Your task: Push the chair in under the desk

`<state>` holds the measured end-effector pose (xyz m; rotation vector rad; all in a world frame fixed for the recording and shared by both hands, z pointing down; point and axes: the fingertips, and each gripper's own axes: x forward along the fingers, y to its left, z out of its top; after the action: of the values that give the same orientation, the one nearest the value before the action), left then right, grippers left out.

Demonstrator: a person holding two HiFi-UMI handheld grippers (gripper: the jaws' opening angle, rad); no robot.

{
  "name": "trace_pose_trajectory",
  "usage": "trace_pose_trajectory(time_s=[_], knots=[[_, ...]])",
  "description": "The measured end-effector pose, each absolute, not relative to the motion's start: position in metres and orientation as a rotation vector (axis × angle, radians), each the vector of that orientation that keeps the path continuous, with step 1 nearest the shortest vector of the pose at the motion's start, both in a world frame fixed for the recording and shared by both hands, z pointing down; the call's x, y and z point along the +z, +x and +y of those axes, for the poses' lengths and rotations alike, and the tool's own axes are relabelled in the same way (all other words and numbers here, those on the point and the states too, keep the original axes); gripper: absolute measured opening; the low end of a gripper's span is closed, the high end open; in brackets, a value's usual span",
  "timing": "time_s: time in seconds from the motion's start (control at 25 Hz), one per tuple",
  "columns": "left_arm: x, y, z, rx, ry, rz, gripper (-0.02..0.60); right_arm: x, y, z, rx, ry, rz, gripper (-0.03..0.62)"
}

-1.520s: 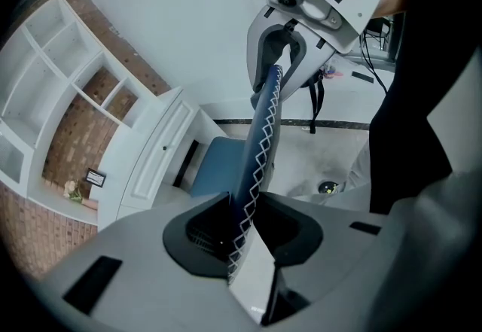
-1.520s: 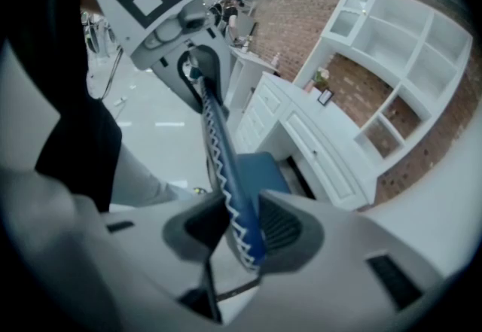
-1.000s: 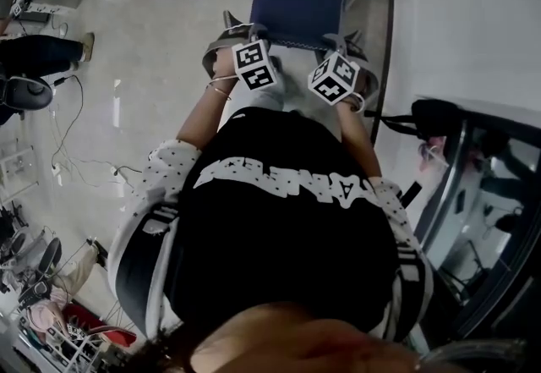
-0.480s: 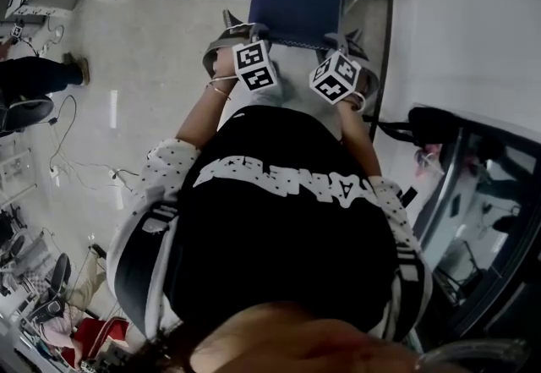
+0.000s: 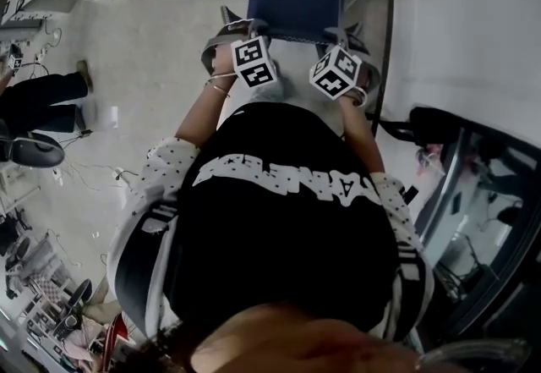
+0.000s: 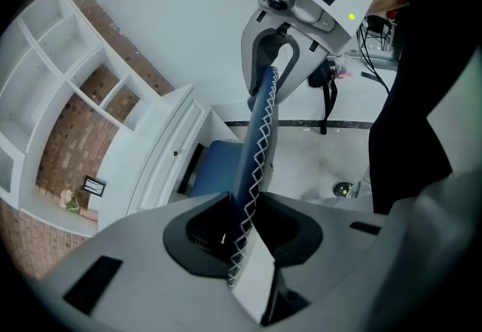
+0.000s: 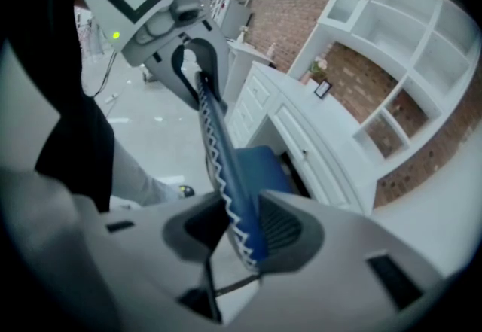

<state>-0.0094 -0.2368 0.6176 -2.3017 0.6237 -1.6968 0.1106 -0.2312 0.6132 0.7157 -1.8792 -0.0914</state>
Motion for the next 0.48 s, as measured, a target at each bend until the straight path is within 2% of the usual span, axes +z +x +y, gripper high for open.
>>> trace_pose_trajectory(time_s=[0.48], knots=[[0.617, -0.011, -0.257, -1.684, -2.318, 0.599, 0.126, 0.615, 0.108, -0.253, -0.084, 0.704, -1.859, 0.135]])
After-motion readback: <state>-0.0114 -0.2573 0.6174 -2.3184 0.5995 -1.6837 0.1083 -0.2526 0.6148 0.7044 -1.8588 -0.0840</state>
